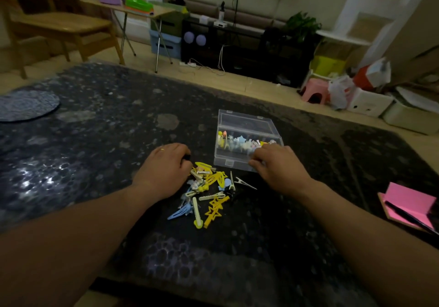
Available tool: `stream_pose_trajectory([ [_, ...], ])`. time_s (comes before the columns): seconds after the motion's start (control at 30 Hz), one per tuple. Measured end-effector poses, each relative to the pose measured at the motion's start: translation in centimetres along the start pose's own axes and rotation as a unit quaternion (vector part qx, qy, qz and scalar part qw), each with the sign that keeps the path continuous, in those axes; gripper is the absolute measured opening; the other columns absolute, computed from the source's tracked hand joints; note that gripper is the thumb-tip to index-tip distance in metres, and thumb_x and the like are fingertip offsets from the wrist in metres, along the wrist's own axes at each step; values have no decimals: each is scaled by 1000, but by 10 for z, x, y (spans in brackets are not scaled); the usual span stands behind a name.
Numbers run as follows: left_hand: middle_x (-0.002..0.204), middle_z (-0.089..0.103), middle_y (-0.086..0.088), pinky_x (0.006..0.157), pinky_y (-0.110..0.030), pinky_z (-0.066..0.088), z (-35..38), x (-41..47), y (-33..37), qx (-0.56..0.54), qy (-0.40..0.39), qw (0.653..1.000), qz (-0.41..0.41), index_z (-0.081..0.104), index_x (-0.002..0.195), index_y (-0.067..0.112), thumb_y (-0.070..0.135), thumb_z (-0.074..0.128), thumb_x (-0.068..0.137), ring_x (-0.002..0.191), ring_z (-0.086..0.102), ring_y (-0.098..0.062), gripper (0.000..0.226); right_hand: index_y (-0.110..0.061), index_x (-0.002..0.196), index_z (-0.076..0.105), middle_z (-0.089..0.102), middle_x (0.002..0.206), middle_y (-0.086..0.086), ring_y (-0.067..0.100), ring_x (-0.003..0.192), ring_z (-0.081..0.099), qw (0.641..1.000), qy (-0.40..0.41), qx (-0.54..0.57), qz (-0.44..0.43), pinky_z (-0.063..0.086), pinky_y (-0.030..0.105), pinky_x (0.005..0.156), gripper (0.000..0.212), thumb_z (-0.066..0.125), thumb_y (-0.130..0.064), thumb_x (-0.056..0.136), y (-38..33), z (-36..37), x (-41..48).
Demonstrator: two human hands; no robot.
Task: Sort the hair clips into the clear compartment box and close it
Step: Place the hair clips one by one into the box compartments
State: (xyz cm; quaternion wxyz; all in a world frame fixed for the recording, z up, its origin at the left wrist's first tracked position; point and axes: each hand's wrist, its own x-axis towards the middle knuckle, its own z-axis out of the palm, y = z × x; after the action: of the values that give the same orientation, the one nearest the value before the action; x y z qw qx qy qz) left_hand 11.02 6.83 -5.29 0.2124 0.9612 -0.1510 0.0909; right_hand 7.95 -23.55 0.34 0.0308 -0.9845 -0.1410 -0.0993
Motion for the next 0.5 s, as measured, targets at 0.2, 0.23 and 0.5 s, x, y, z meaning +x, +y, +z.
stream_pose_trajectory([
  [0.2,119,66,3,106,-42,44,-2,-1,3,-11,-7,1000,-5,64,118,23,40,35,89,111,58,-18,44,-31,118,70,67,116,-9,16,111,59,998,51,10,32,46,41,96,22,61,-44,102,-11,-5,-14],
  [0.23,119,65,4,105,-42,44,-2,-1,3,-13,-7,1000,-5,64,118,23,39,35,89,110,58,-18,43,-30,118,70,67,116,-9,15,110,59,997,68,15,25,47,39,96,21,63,-41,102,-16,-6,-17],
  [0.5,119,66,4,107,-41,42,-3,-2,3,-23,-7,1000,-6,64,119,23,37,36,92,111,58,-17,42,-29,114,67,66,108,-6,14,96,63,993,-91,50,52,57,34,82,16,60,-39,104,-41,0,-32],
])
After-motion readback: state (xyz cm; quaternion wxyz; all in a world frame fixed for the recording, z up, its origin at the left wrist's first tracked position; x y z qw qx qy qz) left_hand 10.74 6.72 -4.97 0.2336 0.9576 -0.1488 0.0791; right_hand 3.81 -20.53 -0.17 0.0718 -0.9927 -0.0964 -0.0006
